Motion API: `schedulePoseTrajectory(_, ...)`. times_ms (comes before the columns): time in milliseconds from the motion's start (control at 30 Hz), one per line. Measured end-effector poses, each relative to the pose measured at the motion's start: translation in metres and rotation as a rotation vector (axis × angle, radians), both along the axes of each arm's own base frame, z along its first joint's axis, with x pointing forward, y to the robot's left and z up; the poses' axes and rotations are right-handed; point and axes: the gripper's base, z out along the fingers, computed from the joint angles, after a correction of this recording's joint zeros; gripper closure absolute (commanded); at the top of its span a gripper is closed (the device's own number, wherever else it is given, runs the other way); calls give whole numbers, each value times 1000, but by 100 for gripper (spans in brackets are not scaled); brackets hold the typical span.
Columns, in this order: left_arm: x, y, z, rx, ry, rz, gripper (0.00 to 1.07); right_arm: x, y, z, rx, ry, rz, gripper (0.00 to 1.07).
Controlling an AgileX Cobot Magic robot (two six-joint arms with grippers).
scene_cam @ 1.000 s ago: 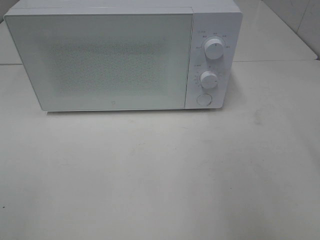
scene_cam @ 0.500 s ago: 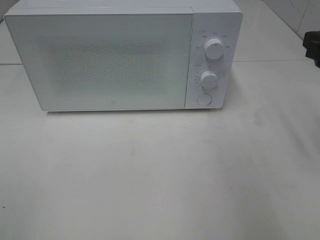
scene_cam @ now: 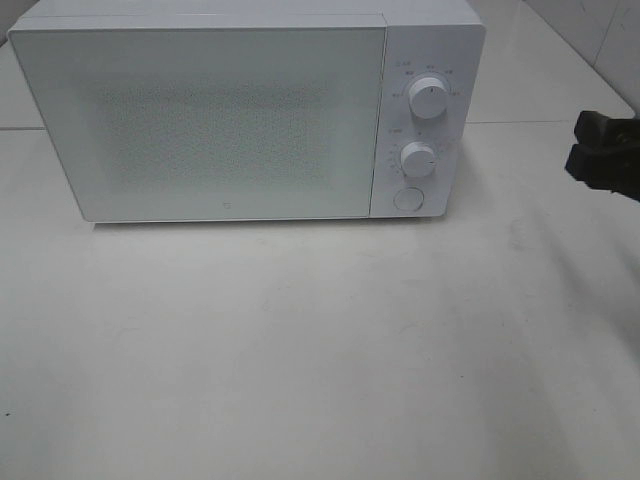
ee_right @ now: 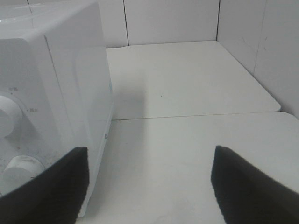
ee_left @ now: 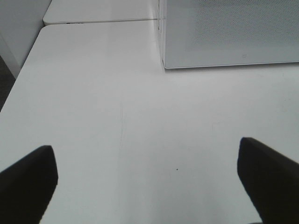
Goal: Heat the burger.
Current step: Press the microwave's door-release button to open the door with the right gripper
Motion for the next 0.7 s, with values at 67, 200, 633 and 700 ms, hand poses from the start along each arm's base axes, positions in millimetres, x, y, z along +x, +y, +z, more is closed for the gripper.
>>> schedulePoseTrajectory(67, 0, 0, 0, 0, 0, 0, 7, 0, 3, -3, -3, -2, 3, 35)
schedulePoseTrajectory(200, 0, 0, 0, 0, 0, 0, 7, -1, 15, -12, -7, 3, 16, 35)
schedulePoseTrajectory(633, 0, 0, 0, 0, 0, 0, 7, -13, 62, -49, -49, 100, 10, 35)
schedulePoseTrajectory(700, 0, 0, 0, 0, 0, 0, 7, -14, 65, -51, -47, 109, 8, 35)
